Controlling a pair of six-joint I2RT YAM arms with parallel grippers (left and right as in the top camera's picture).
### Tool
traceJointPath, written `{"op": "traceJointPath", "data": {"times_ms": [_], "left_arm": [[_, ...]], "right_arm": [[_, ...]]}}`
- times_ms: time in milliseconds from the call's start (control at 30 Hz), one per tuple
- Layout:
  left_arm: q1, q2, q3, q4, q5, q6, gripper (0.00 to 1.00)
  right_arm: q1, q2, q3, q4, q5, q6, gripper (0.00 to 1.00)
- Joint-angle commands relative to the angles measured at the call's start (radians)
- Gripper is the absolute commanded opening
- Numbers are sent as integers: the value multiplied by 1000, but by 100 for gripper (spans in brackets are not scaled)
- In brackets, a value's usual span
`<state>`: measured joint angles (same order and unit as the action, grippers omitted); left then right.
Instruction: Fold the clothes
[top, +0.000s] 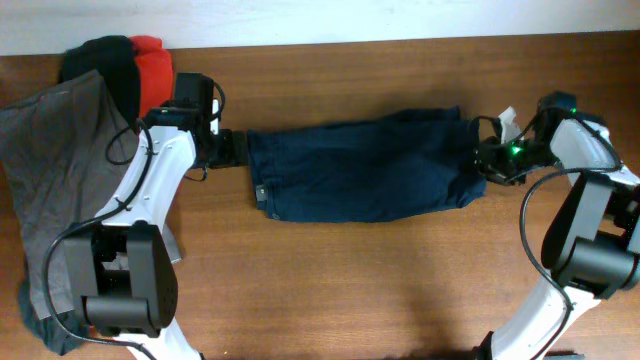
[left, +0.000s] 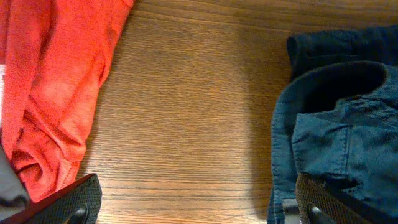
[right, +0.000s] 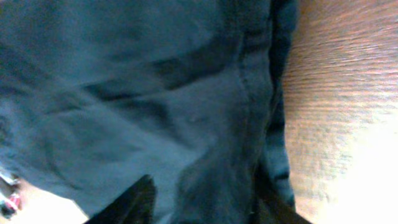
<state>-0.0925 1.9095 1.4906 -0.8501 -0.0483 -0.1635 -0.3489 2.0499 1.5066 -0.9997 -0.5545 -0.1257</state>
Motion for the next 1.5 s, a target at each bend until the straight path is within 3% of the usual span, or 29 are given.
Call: {"op": "traceJointPath", "data": {"times_ms": [0,67,167,233,267,367,433,600,900,1167,1467], "left_arm": [[-13,9,42,-7,58,29,98],[-23,9,51,-6,85,31,96],[-47,10,52,5,86,47,81],[-58,19,52,35,83,46,47],[-60,30,52,47,87,46,35],[-69,76,52,46,87,46,15],[-73,103,52,49,90,46,8],[-84,119,52,85,141,46,2],[-139,119,52,164,168,46,2],[-208,144,52,296,164,54,2],[-227,183,52,291,126,54,1]], "right_arm": [[12,-110,132,-68,52,-10,55],[30,-124,180,-107,58,-22,54],[109,-124,209,-108,69,-24,36],[192,-108,199,-98,96,-24,18],[237,-92,195,-97,96,-20,8],[337,-45,195,-90,97,3,4],[392,-23,195,-64,98,15,4],[482,49,195,-15,141,56,4],[510,164,195,50,149,76,4],[498,179,195,267,267,136,4],[427,179,195,448,616,221,8]]}}
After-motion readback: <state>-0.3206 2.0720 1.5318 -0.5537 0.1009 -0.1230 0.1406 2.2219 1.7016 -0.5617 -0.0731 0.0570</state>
